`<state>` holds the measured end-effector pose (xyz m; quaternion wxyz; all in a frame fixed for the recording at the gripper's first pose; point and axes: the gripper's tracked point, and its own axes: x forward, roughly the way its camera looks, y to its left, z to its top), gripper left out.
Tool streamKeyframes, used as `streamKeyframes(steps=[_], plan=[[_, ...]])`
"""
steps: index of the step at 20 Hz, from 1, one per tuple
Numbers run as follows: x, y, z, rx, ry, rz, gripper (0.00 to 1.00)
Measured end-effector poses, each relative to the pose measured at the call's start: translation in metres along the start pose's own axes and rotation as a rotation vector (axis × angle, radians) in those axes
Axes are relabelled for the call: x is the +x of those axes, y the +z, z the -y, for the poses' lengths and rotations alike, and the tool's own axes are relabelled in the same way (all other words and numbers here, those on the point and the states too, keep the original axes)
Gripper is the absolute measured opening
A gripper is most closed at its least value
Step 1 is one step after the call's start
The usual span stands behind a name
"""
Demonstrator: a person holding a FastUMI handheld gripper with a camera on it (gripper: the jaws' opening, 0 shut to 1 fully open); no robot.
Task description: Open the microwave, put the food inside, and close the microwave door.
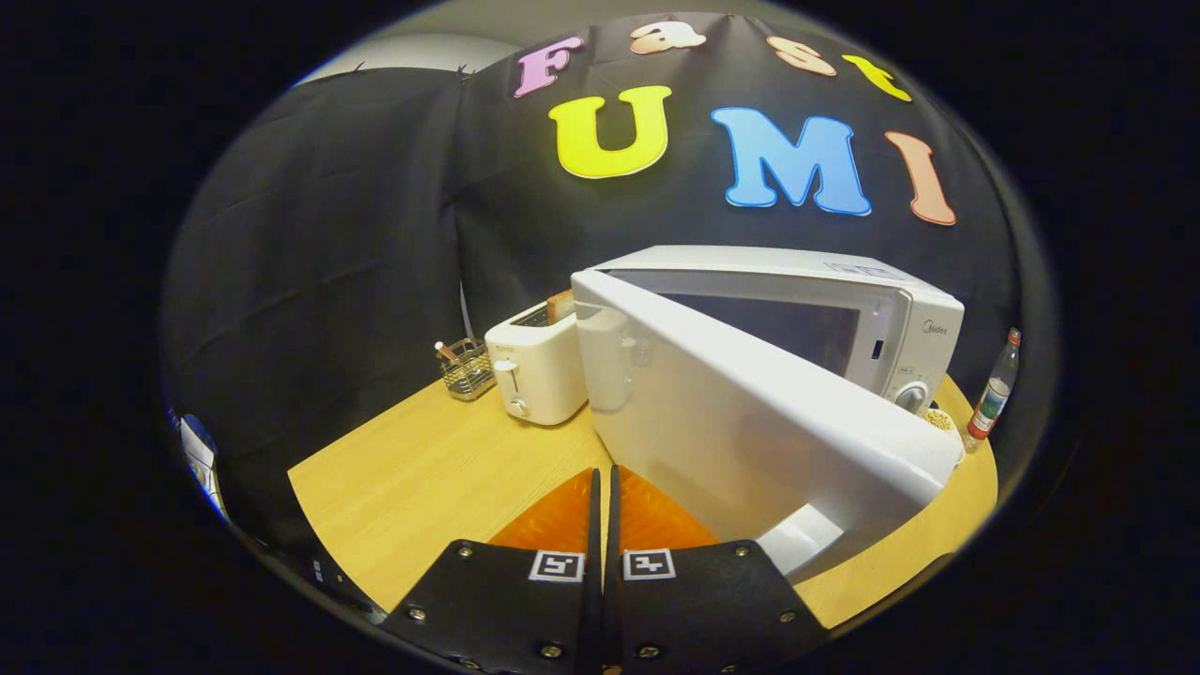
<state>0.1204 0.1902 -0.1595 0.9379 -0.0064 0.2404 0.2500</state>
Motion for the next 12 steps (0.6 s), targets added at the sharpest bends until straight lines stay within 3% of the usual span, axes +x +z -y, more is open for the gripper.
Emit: streamKeyframes(steps=[12], plan=[[0.044,0.021,0.090,0.045,-0.136,0.011,0.01]])
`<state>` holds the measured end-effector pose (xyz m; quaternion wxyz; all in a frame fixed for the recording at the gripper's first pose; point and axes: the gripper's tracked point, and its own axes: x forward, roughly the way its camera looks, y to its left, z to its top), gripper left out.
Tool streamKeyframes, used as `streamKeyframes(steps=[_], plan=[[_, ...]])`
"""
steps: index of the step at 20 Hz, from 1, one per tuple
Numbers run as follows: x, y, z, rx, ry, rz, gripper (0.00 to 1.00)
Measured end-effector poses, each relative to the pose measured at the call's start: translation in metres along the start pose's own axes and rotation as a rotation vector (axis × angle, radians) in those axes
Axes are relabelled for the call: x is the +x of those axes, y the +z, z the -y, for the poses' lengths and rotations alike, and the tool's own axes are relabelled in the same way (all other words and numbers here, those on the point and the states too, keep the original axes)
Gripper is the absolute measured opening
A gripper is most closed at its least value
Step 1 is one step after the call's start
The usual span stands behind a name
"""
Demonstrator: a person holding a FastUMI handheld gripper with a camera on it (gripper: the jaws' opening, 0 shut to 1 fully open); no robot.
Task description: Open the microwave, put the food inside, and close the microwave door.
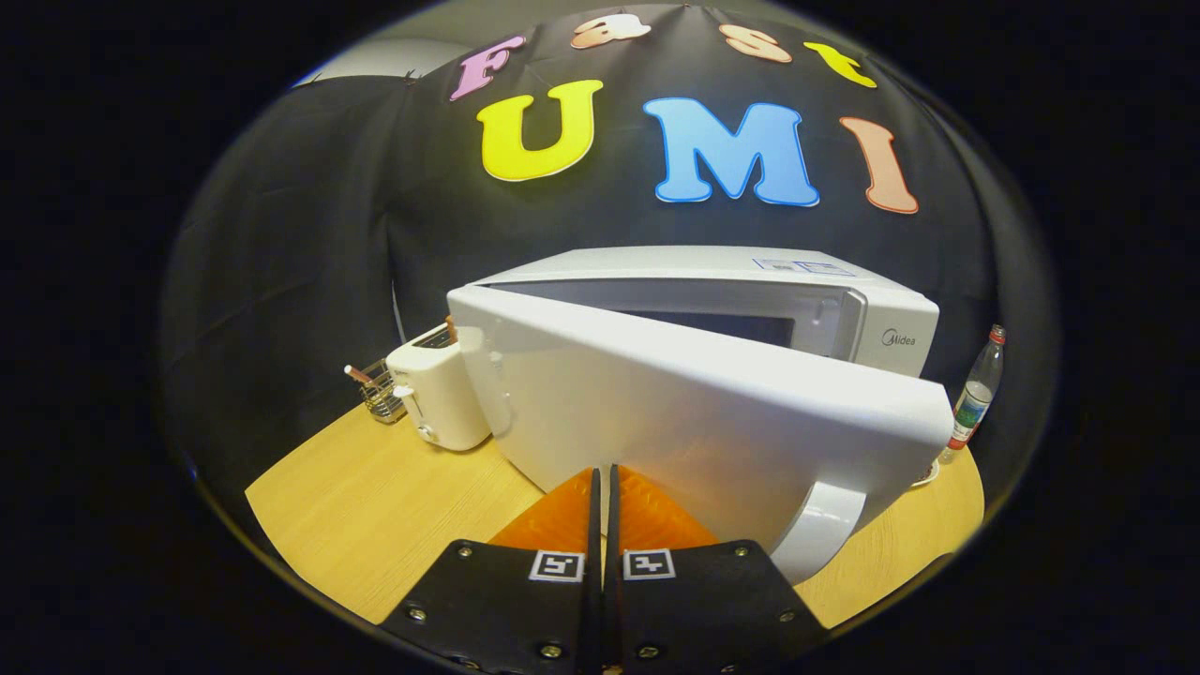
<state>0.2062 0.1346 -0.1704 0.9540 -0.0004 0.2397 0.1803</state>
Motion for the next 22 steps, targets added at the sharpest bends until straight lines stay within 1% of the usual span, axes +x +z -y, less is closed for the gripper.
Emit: streamKeyframes(steps=[3,10,12,15,18,22], plan=[[0.016,0.005,0.017,0.001,-0.039,0.000,0.01],[0.051,0.022,0.039,0.033,-0.087,0.012,0.01],[0.051,0.020,0.039,0.043,-0.086,0.011,0.01],[0.054,0.021,0.042,-0.035,-0.103,0.040,0.01],[0.055,0.022,0.043,-0.009,-0.112,0.041,0.01],[0.057,0.023,0.044,-0.008,-0.121,0.045,0.01]])
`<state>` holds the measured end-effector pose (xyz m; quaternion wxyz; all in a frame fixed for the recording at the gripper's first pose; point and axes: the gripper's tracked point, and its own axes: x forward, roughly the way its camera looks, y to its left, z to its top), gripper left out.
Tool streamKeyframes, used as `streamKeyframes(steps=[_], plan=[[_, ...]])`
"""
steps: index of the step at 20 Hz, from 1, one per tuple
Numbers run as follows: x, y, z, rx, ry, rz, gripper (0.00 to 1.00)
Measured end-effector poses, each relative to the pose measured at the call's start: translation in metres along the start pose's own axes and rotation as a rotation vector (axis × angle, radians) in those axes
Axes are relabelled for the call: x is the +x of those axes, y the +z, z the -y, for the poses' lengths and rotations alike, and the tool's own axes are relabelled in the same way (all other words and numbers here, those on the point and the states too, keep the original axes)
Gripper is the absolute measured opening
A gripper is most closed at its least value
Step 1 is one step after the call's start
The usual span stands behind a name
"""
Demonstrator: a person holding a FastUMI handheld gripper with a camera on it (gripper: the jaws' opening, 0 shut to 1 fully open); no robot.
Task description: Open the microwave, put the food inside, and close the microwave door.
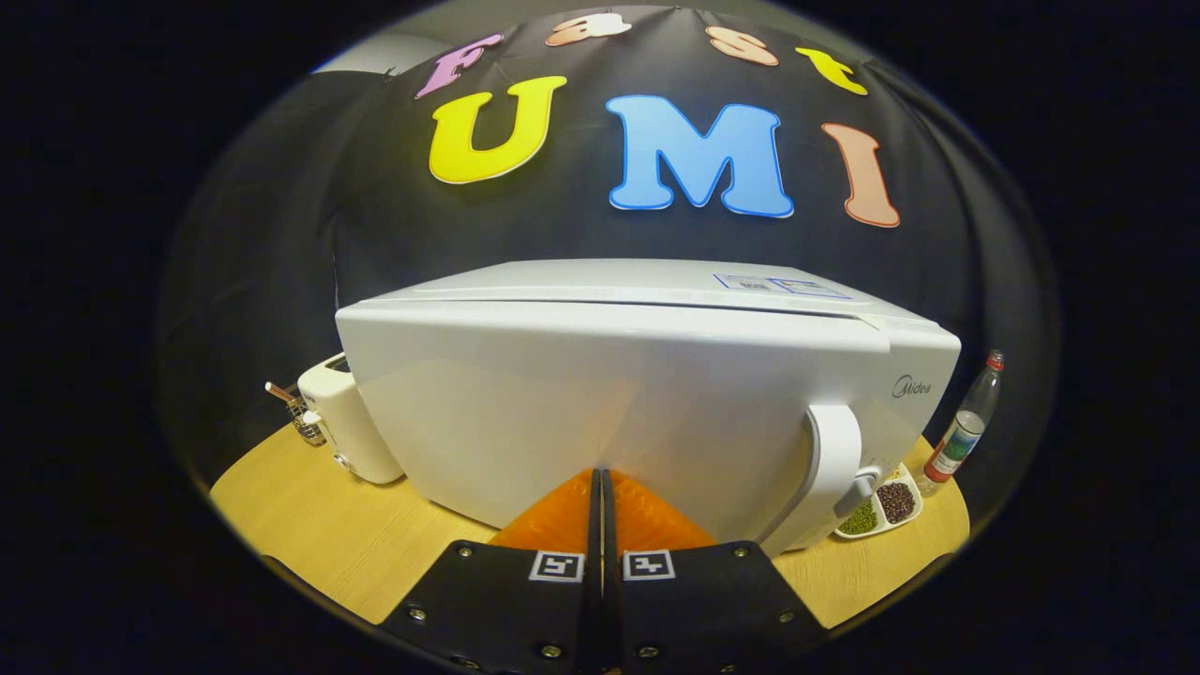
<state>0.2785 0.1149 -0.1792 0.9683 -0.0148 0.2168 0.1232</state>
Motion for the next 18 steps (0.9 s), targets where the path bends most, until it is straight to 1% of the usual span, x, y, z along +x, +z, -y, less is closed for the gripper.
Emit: streamKeyframes(steps=[2,5,8,14,15,18], plan=[[0.004,0.000,0.002,0.022,-0.020,-0.009,0.01],[-0.014,0.010,0.000,0.027,-0.036,0.003,0.01],[-0.051,0.024,0.003,0.020,-0.048,0.053,0.01],[-0.127,0.026,0.005,0.056,-0.050,0.089,0.01],[-0.140,0.027,0.007,0.051,-0.055,0.099,0.08],[-0.177,0.031,0.005,0.058,-0.051,0.133,0.09]])
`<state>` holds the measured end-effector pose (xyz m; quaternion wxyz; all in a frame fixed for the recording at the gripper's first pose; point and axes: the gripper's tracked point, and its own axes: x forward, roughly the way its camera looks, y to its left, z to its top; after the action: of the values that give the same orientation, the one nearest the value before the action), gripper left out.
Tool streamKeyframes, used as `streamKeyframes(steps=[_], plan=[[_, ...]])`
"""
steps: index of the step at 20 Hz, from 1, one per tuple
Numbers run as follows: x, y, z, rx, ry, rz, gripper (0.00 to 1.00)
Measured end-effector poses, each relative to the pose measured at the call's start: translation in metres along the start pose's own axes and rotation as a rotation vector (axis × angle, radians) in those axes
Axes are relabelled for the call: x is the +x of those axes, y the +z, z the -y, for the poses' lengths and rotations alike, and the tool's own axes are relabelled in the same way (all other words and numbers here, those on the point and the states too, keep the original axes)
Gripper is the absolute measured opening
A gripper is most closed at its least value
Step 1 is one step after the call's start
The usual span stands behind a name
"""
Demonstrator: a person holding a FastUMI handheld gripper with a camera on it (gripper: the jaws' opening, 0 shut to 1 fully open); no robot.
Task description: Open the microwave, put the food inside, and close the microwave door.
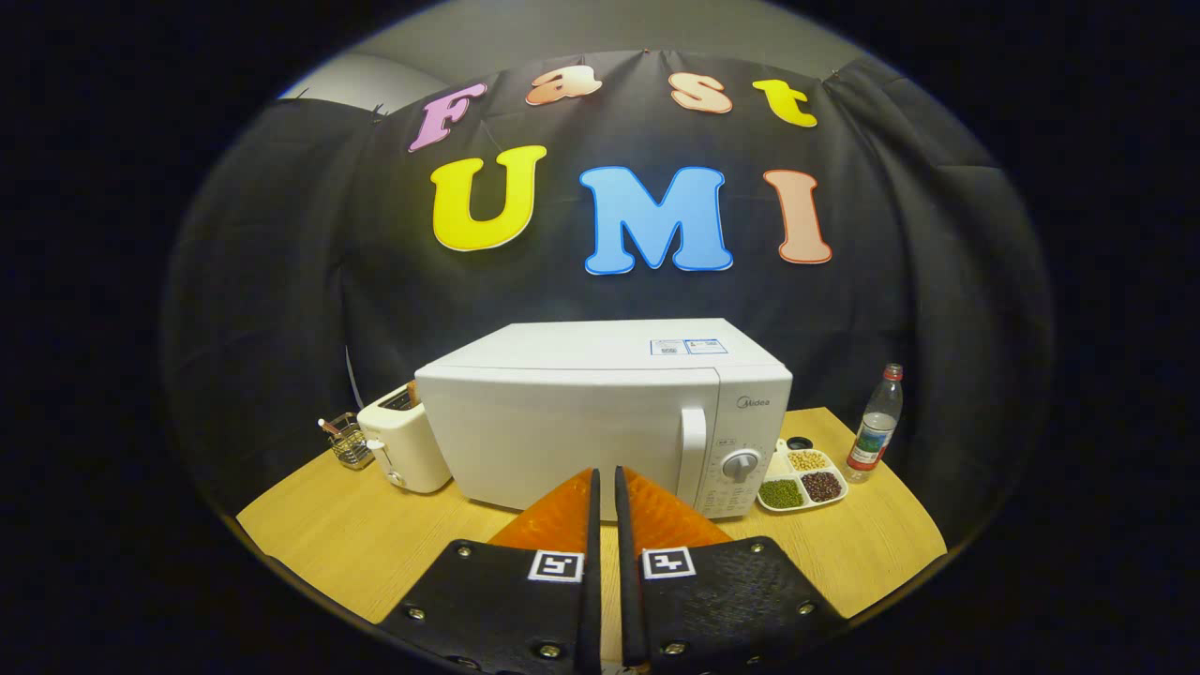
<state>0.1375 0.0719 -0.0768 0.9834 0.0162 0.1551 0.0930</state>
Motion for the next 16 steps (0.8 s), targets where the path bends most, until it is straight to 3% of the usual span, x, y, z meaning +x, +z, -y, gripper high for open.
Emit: streamKeyframes(steps=[2,3,5,16], plan=[[-0.020,0.005,-0.002,0.003,0.003,0.033,0.29],[-0.034,0.006,-0.003,-0.003,0.005,0.054,0.60],[-0.054,0.008,0.002,-0.022,-0.018,0.090,0.99],[-0.098,-0.001,0.004,-0.012,-0.038,0.103,1.00]])
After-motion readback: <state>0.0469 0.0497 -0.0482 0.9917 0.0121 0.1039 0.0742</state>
